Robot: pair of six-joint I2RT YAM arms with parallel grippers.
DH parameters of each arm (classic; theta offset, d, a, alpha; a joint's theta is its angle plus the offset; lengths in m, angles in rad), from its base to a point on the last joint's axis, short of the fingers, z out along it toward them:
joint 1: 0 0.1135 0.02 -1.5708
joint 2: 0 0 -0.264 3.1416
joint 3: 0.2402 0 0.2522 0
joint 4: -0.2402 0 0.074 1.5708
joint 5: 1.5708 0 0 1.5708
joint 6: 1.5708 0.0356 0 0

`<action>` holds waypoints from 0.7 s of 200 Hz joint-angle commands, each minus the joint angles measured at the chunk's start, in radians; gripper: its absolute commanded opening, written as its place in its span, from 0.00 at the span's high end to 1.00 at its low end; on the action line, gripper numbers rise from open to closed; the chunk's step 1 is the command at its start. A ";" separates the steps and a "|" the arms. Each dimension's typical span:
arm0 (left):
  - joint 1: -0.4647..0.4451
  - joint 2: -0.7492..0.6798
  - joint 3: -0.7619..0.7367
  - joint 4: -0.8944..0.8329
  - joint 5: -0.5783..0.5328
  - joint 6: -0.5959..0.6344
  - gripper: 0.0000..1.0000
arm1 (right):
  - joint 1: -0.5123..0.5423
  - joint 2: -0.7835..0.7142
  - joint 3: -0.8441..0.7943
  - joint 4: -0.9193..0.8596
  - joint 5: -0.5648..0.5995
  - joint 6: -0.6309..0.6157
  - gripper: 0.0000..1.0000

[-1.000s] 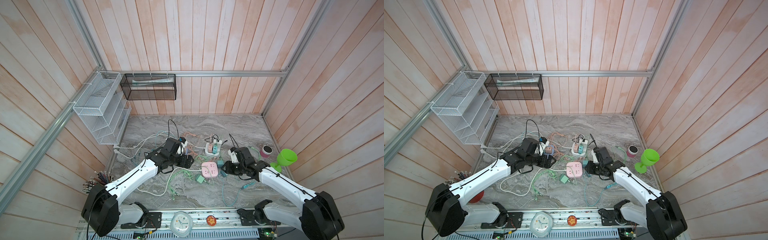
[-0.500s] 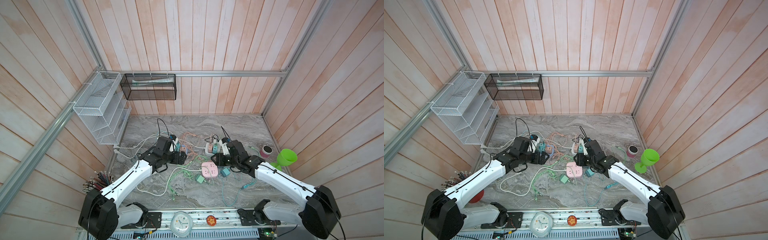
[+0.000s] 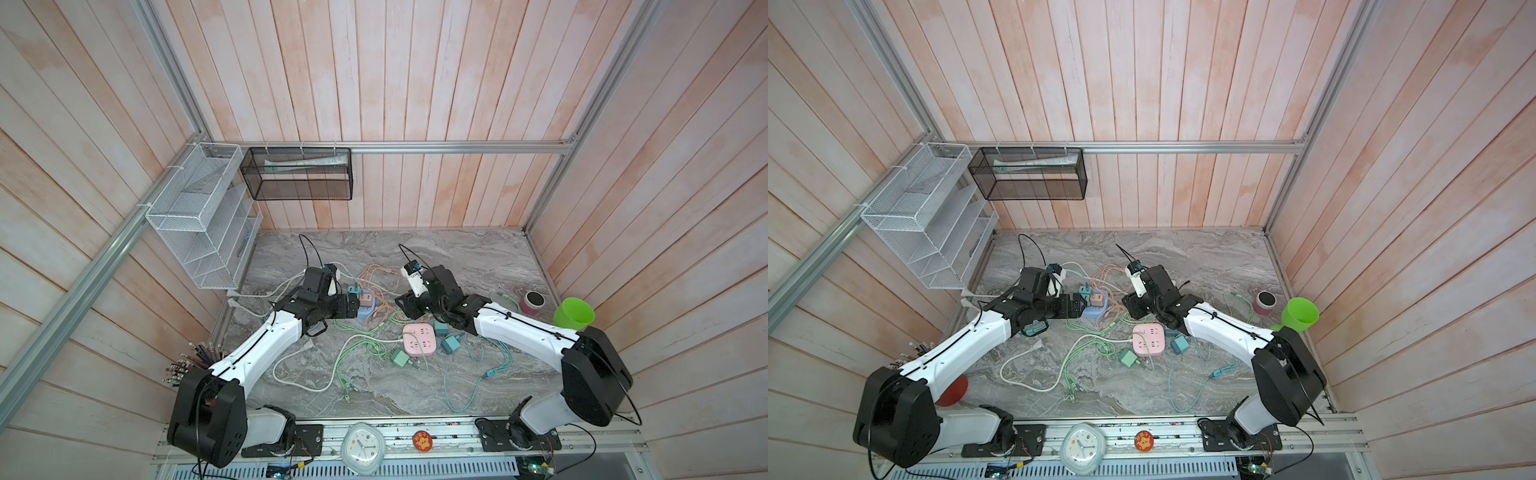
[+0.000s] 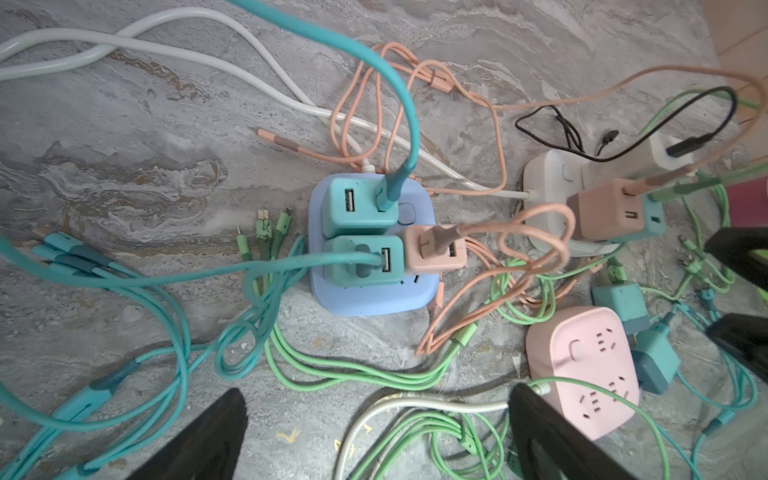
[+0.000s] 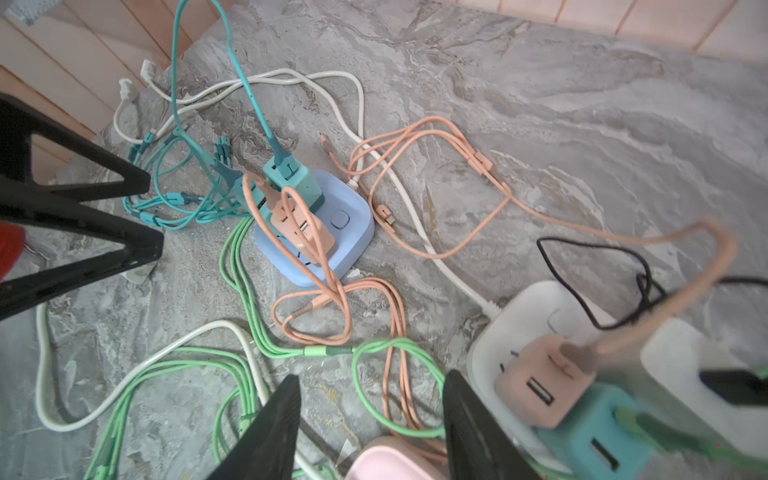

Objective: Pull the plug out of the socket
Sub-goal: 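Move both grippers over the blue strip holding teal and peach chargers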

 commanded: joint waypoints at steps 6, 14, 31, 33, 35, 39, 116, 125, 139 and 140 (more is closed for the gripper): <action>0.036 0.041 0.039 0.031 -0.012 -0.023 0.00 | -0.002 0.098 0.063 0.085 -0.075 -0.248 0.44; 0.040 0.055 0.042 0.037 -0.009 -0.027 0.00 | -0.004 0.133 0.087 0.076 -0.097 -0.292 0.44; 0.041 0.089 0.058 0.050 -0.011 -0.032 0.00 | -0.008 0.198 0.149 0.049 -0.165 -0.378 0.44; 0.041 0.095 0.060 0.050 -0.012 -0.033 0.00 | -0.008 0.204 0.157 0.047 -0.172 -0.386 0.44; 0.041 0.099 0.064 0.051 -0.011 -0.034 0.00 | -0.009 0.210 0.162 0.046 -0.181 -0.394 0.44; 0.041 0.107 0.070 0.049 -0.012 -0.036 0.00 | -0.010 0.222 0.175 0.045 -0.193 -0.410 0.44; 0.052 0.274 0.163 0.064 -0.021 -0.041 0.13 | -0.037 0.432 0.340 -0.008 -0.415 -0.595 0.49; 0.055 0.291 0.172 0.063 -0.019 -0.038 0.15 | -0.040 0.446 0.350 -0.009 -0.427 -0.606 0.51; 0.059 0.306 0.179 0.064 -0.019 -0.036 0.21 | -0.043 0.470 0.374 -0.014 -0.438 -0.612 0.52; 0.060 0.307 0.178 0.063 -0.019 -0.037 0.21 | -0.043 0.472 0.376 -0.014 -0.438 -0.613 0.52</action>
